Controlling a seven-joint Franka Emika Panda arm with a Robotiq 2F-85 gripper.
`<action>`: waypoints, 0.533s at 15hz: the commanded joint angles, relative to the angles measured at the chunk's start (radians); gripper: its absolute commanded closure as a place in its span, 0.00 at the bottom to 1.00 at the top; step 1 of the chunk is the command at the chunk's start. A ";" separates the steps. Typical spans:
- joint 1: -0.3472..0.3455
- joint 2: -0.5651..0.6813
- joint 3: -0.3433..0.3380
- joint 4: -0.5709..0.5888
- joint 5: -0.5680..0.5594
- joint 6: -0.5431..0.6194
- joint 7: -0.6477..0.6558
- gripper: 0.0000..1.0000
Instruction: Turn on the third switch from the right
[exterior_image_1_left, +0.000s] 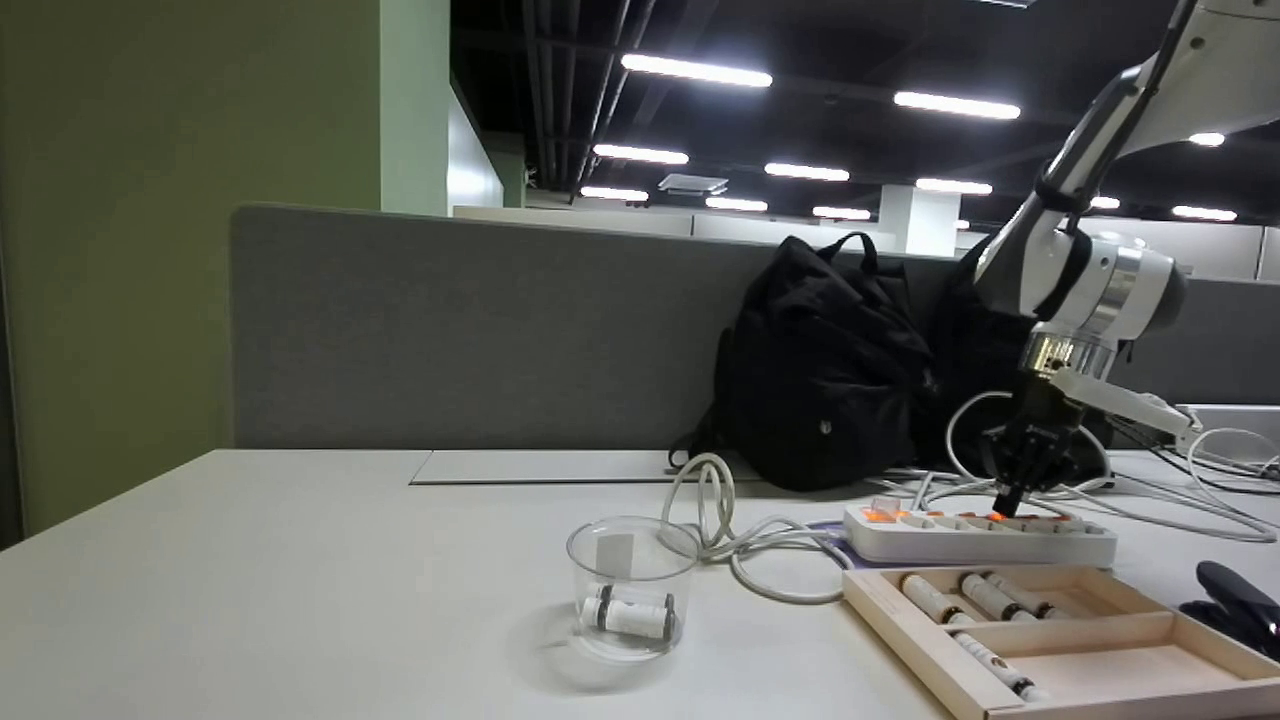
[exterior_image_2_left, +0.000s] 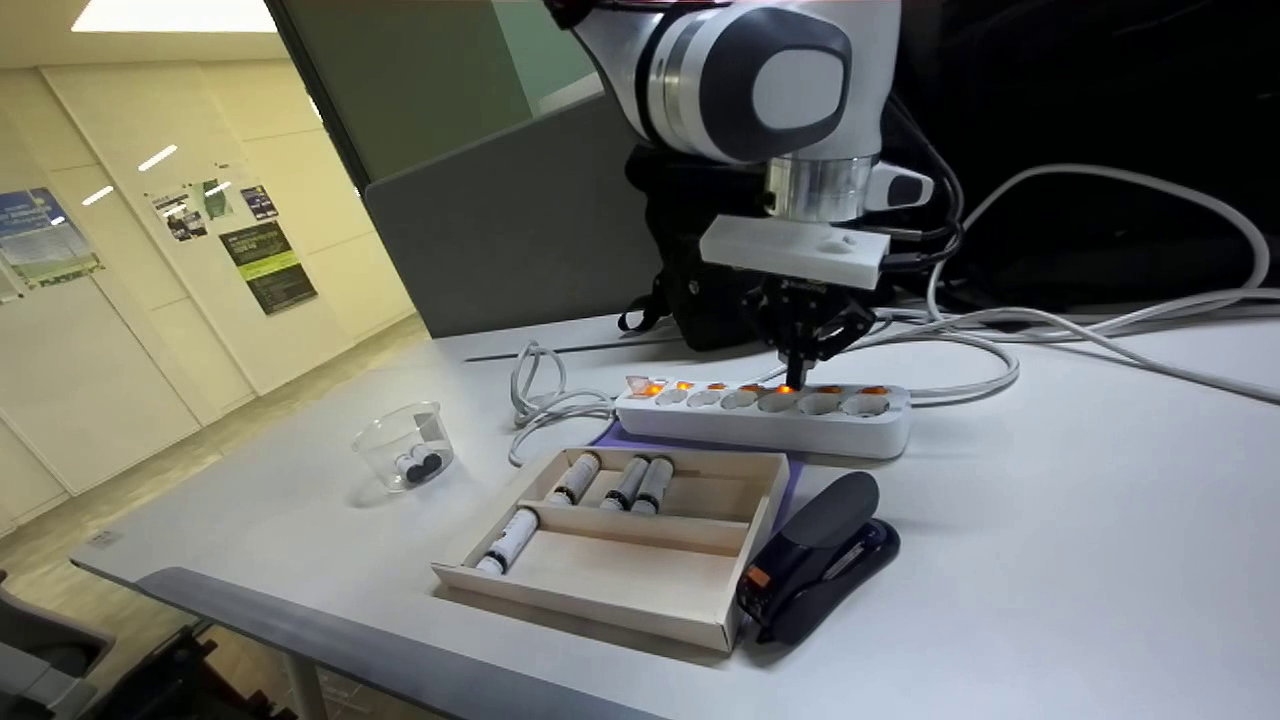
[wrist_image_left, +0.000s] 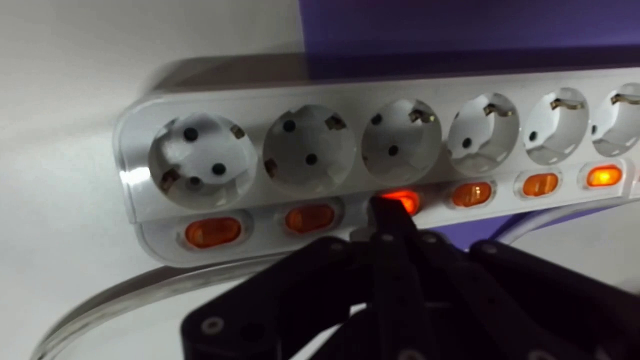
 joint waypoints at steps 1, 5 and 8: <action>-0.021 -0.029 0.027 0.045 0.037 -0.062 -0.034 1.00; 0.039 -0.154 0.001 0.038 -0.026 -0.114 -0.015 0.74; 0.082 -0.245 -0.017 0.057 -0.073 -0.251 -0.015 0.60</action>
